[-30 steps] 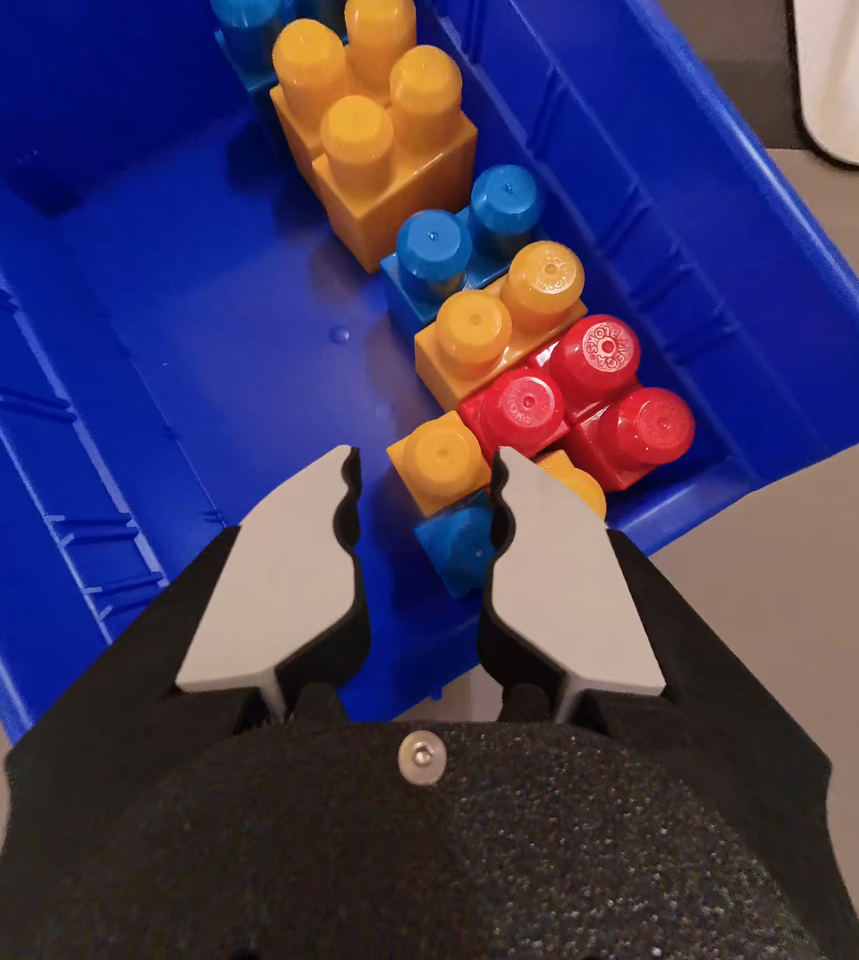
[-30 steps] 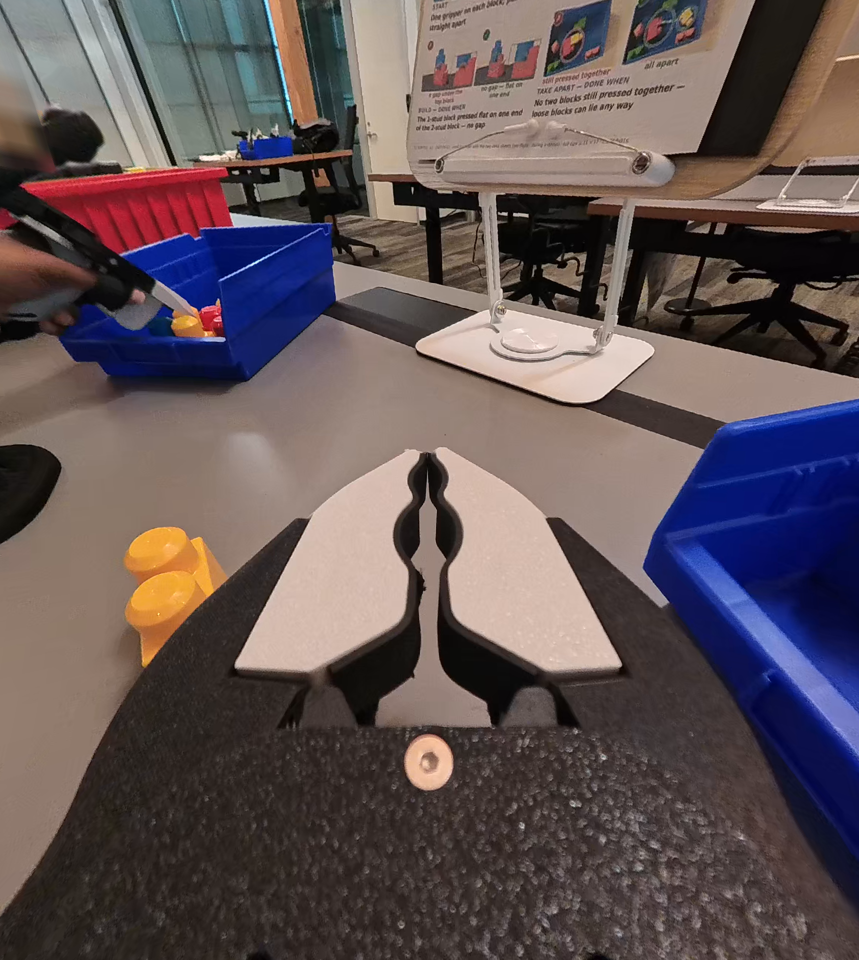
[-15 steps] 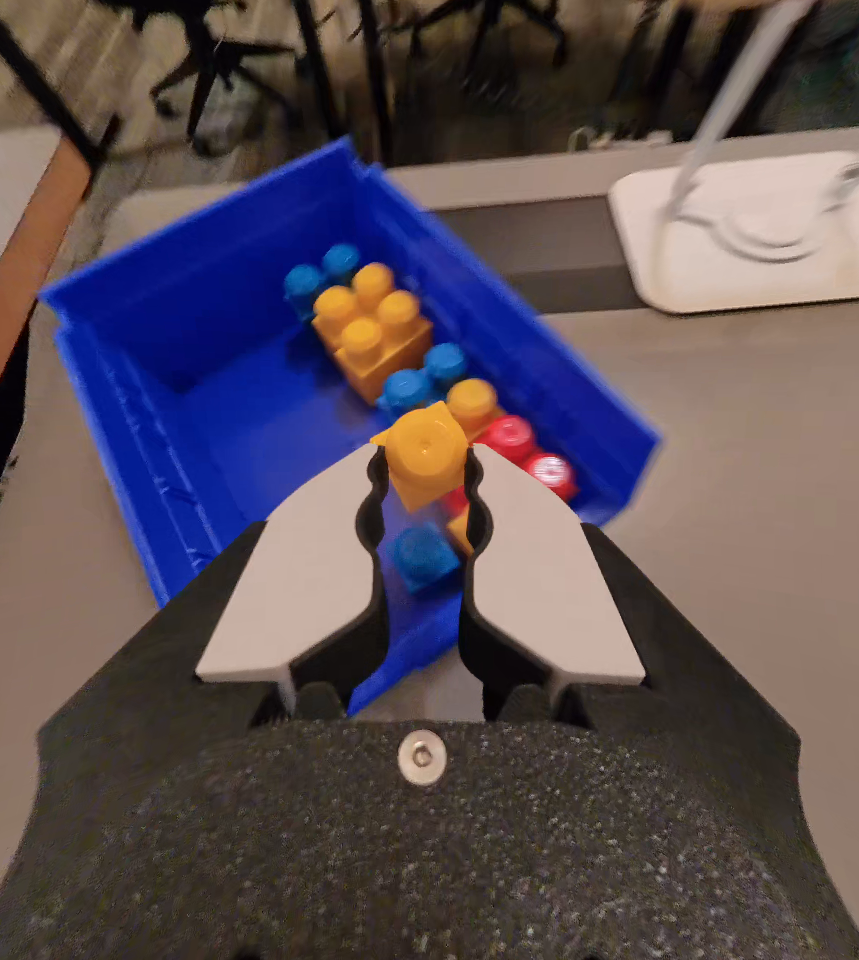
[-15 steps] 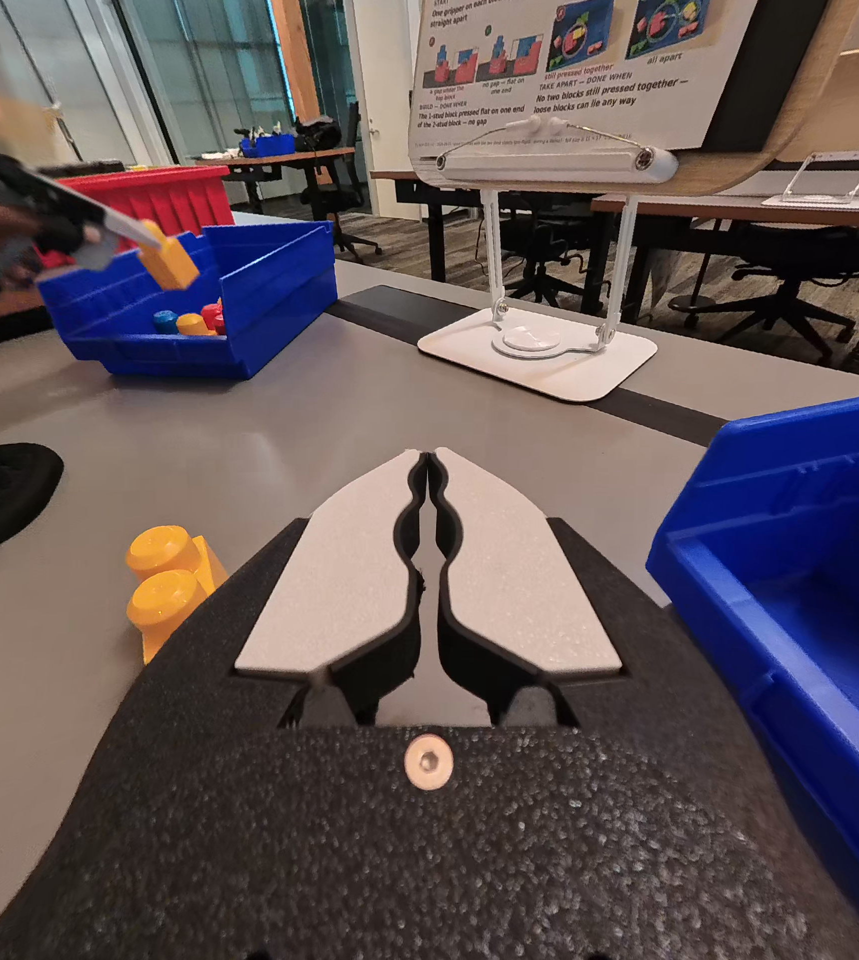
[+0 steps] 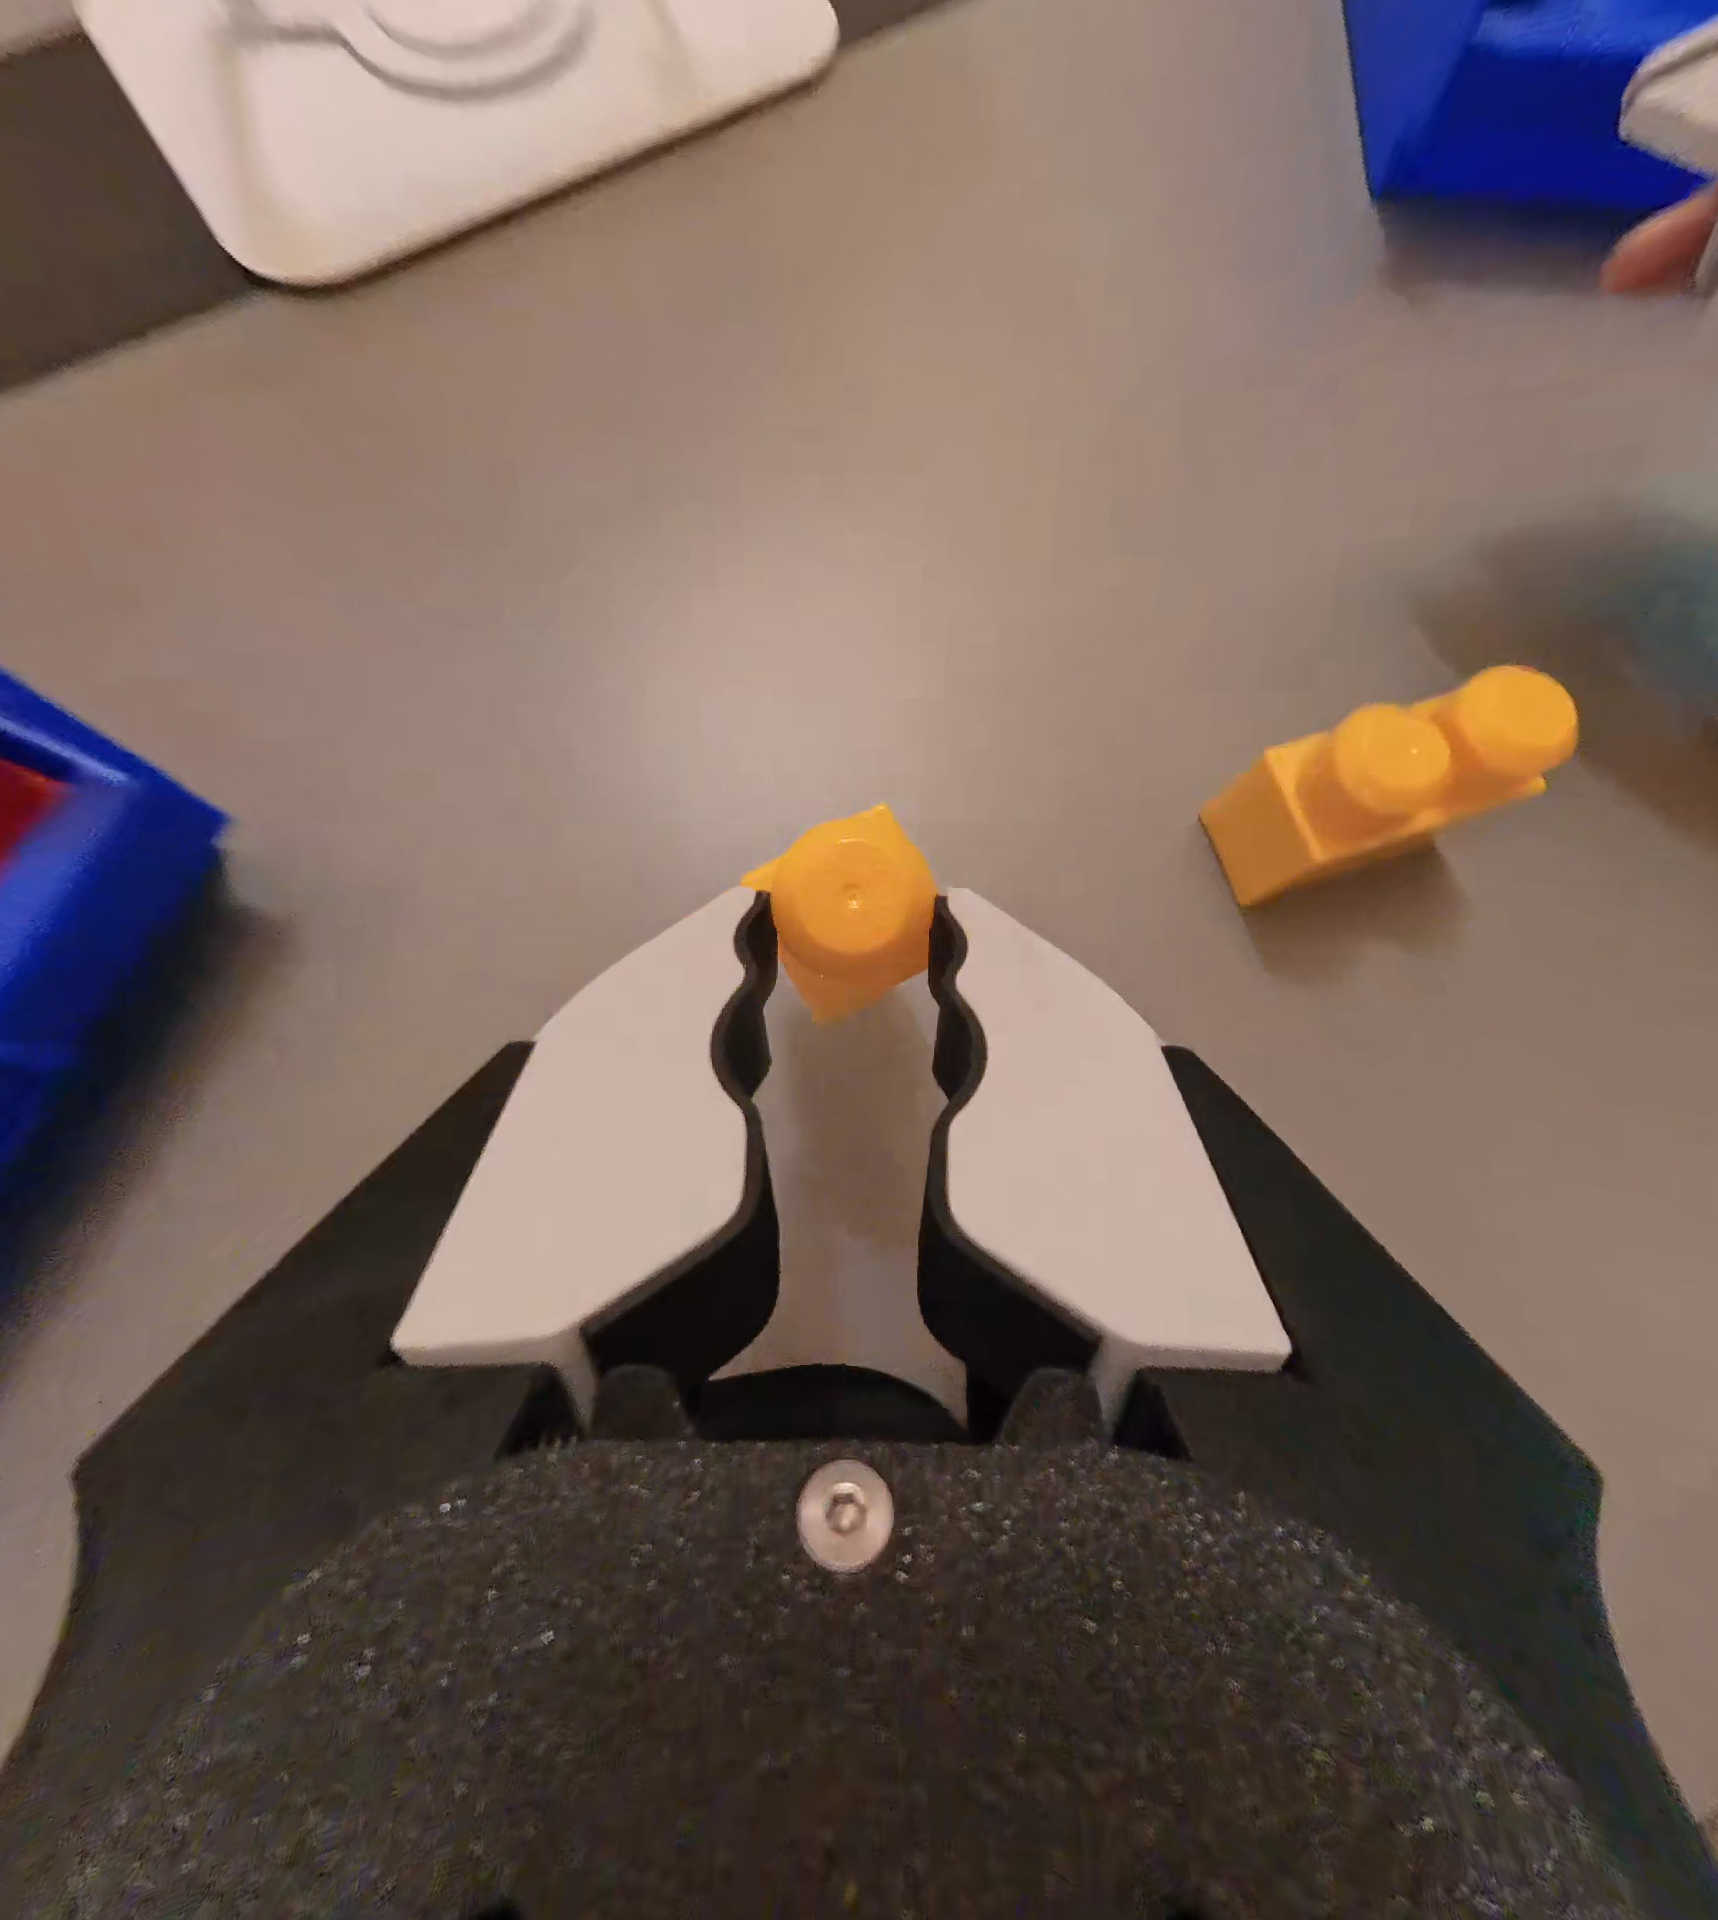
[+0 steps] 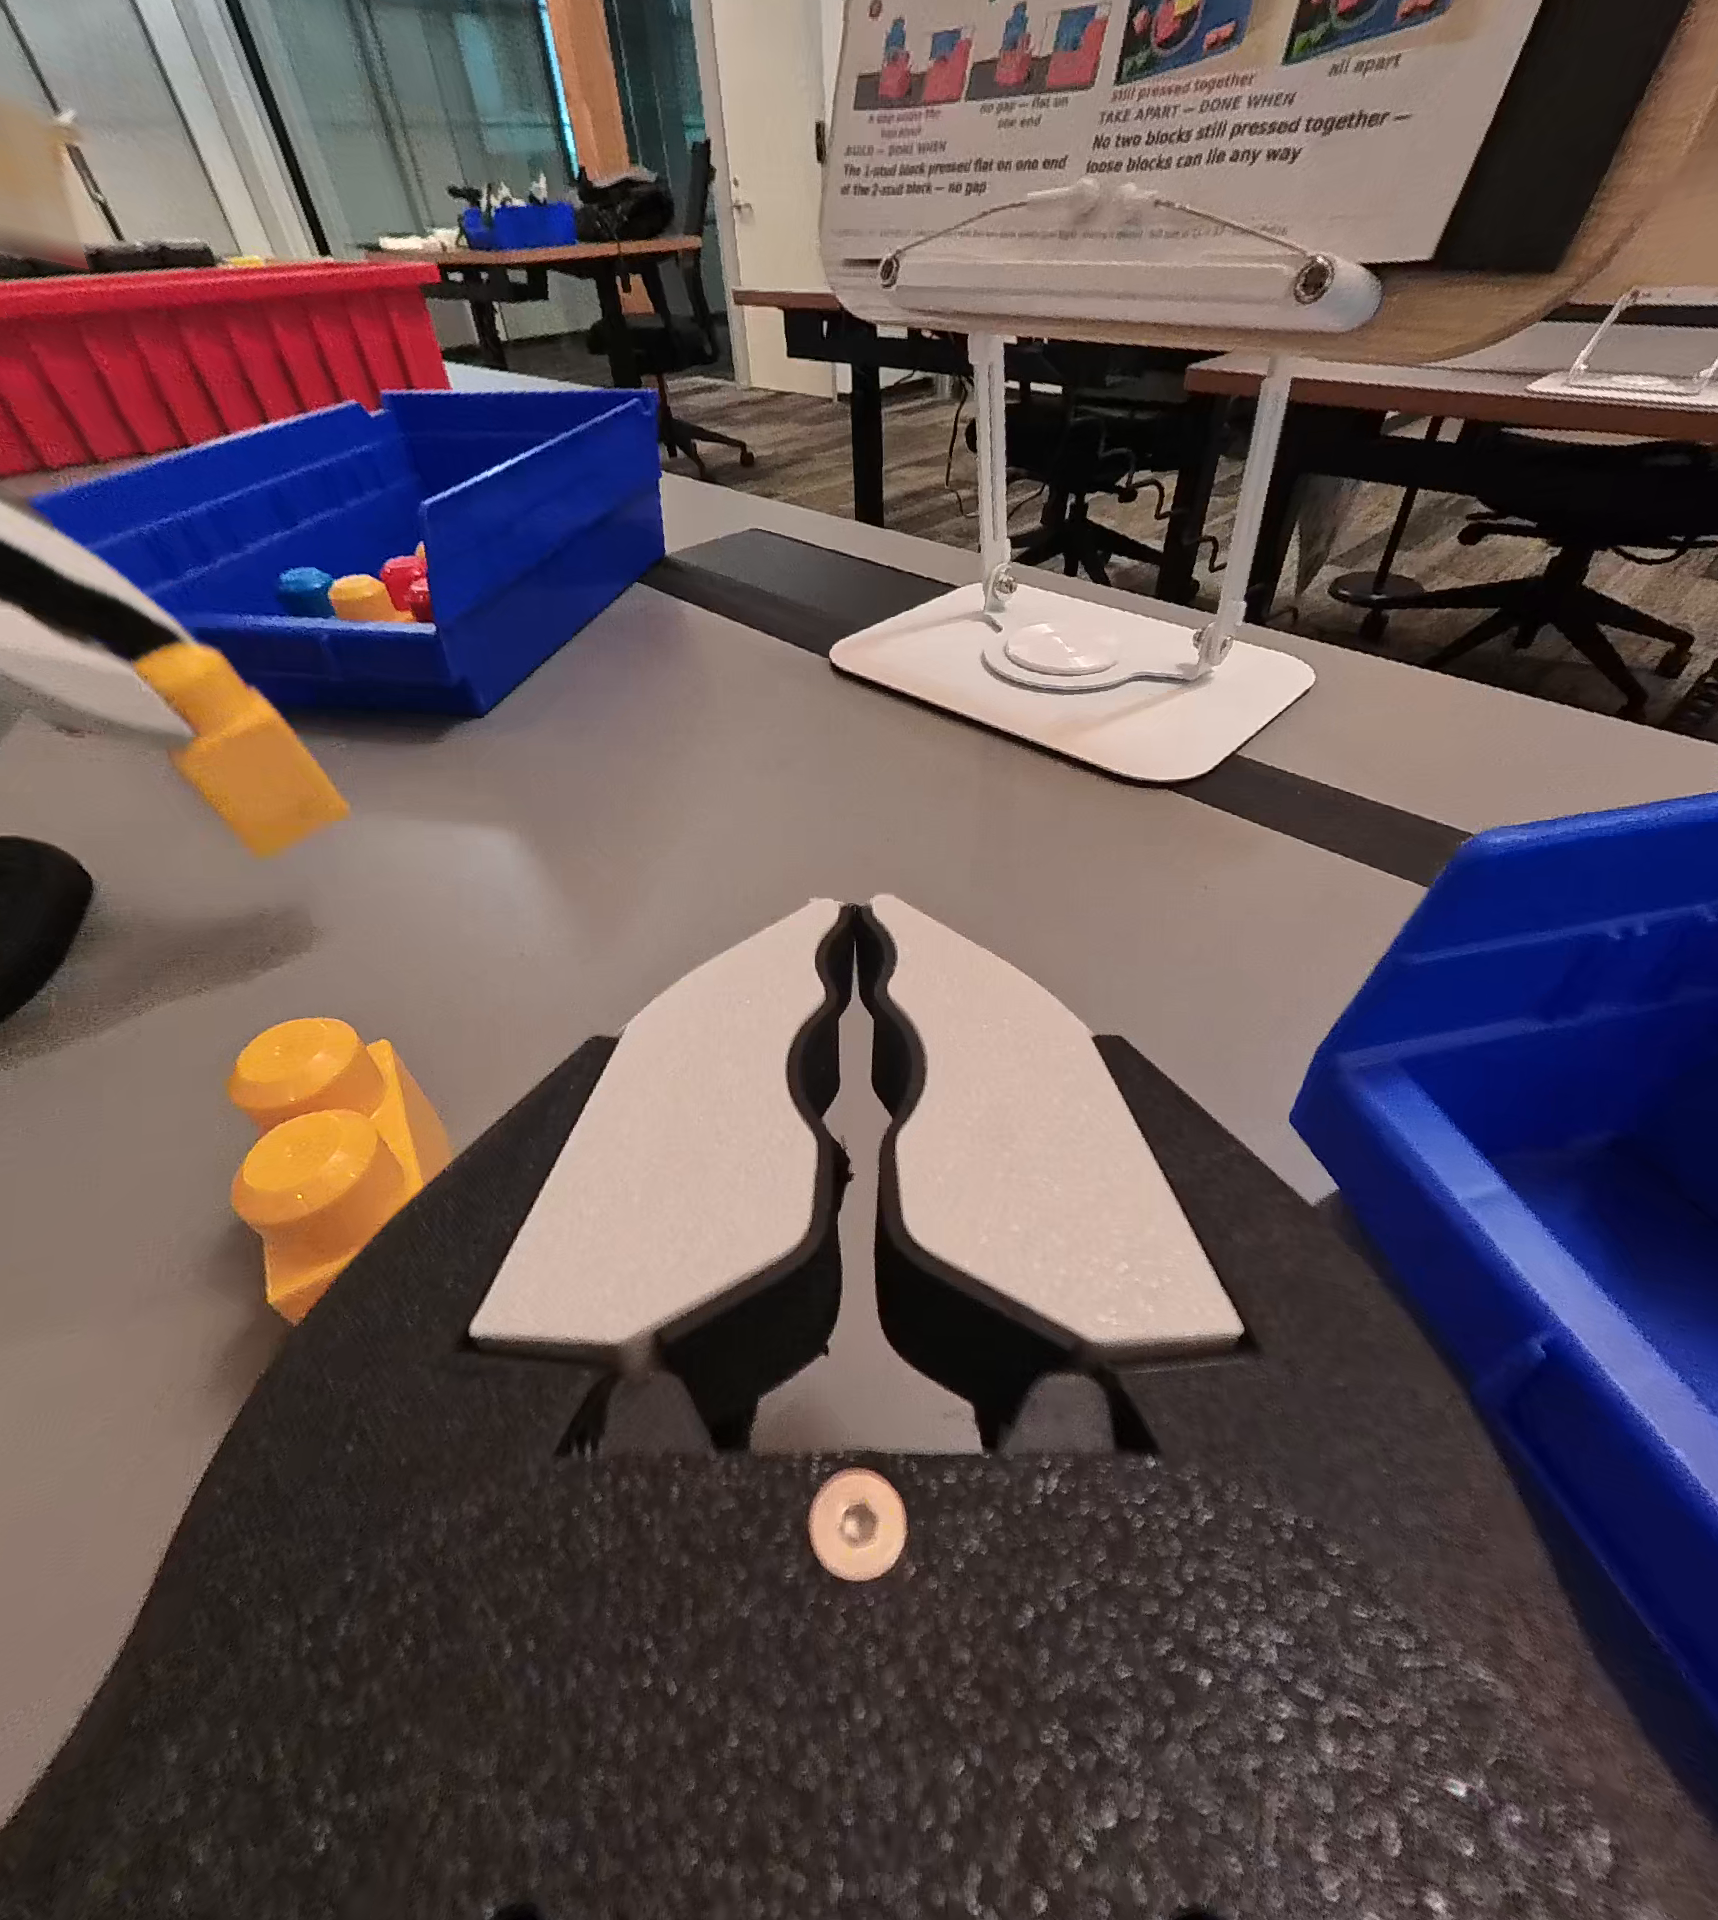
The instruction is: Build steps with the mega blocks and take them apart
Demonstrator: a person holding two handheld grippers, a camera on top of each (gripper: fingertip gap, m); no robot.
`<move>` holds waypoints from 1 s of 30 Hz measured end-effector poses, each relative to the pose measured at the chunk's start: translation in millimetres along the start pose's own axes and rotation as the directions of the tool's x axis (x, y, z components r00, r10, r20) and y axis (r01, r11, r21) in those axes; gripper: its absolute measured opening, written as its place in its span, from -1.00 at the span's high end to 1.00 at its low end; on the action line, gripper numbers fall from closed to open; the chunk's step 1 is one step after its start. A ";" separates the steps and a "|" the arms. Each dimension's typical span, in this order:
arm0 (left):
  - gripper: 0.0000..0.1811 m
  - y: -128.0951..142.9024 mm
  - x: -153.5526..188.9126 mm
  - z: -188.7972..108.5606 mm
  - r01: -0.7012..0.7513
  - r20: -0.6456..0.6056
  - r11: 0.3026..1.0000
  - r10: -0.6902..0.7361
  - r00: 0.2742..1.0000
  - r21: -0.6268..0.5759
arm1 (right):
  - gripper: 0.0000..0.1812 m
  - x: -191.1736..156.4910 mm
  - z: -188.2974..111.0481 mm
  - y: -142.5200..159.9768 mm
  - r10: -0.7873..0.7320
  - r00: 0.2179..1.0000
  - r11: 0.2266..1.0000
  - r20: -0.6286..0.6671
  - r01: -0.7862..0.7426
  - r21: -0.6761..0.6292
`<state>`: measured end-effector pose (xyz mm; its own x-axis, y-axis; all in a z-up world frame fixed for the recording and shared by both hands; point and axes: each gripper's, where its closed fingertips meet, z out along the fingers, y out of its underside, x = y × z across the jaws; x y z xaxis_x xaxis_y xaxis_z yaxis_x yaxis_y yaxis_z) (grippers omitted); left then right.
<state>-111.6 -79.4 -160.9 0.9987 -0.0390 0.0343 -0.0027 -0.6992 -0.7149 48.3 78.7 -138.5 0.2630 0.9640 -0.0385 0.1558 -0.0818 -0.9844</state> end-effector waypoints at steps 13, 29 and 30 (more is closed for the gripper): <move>0.68 23.7 24.8 33.0 0.006 0.032 1.000 -0.005 0.999 -0.028 | 1.00 -2.7 2.9 6.1 -0.002 1.000 1.000 0.017 0.002 -0.026; 0.52 32.9 41.2 0.6 -0.038 0.051 0.998 0.036 0.998 0.042 | 0.77 -44.8 -5.9 7.9 -0.109 0.956 0.968 0.271 0.164 -0.189; 0.52 34.9 43.7 -0.9 -0.039 0.047 0.998 0.036 0.998 0.049 | 0.72 -55.7 -8.8 11.0 -0.118 0.937 0.951 0.328 0.202 -0.235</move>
<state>-68.1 -106.2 -183.7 0.9992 -0.0305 -0.0246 -0.0387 -0.6615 -0.7489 43.8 21.9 -145.7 -0.0845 0.9961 0.0238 0.4254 0.0577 -0.9032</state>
